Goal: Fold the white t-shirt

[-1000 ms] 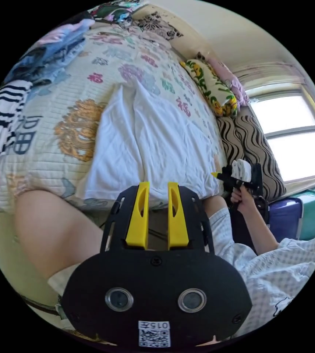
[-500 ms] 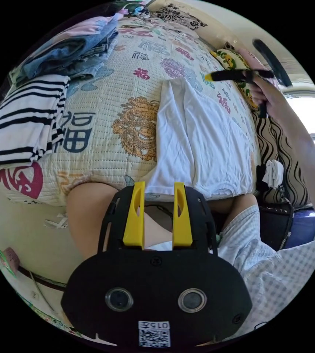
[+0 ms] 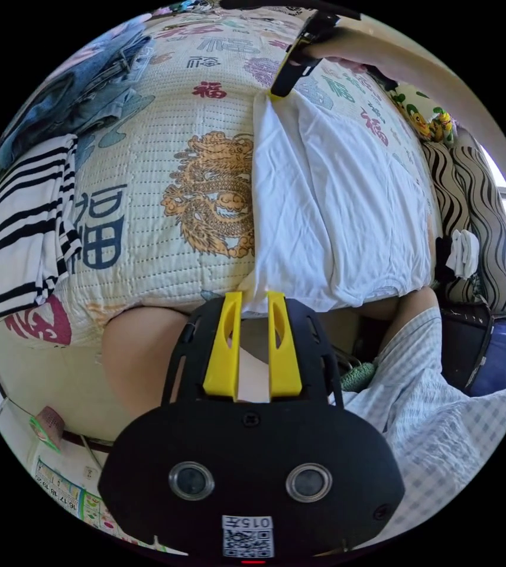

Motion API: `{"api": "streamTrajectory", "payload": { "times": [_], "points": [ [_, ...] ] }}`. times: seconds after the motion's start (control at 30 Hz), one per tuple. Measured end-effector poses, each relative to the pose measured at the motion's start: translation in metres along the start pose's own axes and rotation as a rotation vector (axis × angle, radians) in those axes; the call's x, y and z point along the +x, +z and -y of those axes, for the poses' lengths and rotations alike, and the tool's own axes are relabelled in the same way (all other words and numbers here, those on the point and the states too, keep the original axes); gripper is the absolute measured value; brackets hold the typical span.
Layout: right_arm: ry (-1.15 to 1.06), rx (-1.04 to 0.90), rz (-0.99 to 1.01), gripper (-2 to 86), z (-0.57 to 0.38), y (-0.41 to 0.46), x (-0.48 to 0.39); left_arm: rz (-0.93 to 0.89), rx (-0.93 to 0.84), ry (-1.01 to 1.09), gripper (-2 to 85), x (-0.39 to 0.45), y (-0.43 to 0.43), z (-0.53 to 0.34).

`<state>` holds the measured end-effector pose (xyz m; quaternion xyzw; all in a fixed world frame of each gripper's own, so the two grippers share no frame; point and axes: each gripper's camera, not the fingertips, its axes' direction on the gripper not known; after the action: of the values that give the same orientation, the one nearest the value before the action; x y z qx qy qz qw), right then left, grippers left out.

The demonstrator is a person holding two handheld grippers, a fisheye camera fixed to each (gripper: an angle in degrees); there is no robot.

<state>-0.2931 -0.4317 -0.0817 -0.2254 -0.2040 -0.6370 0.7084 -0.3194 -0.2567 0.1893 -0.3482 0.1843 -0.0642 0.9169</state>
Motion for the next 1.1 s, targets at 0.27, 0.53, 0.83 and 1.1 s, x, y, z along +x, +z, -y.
{"api": "streamTrajectory", "payload": {
  "times": [0.27, 0.53, 0.83, 1.1],
  "points": [
    [0.037, 0.068, 0.075, 0.9, -0.025, -0.021, 0.019, -0.052, 0.066, 0.044, -0.6, -0.012, -0.006, -0.022],
    [0.152, 0.289, 0.210, 0.3, -0.136, -0.055, 0.061, -0.138, 0.253, 0.144, -0.8, -0.006, -0.036, -0.070],
    [0.397, 0.570, 0.462, 0.4, -0.377, -0.042, 0.131, -0.401, 0.370, 0.570, -0.9, 0.103, -0.053, -0.088],
    [0.687, 0.693, 0.632, 1.0, -0.591, 0.050, 0.178, -0.591, 0.236, 0.803, -0.7, 0.236, 0.017, -0.044]
  ]
}}
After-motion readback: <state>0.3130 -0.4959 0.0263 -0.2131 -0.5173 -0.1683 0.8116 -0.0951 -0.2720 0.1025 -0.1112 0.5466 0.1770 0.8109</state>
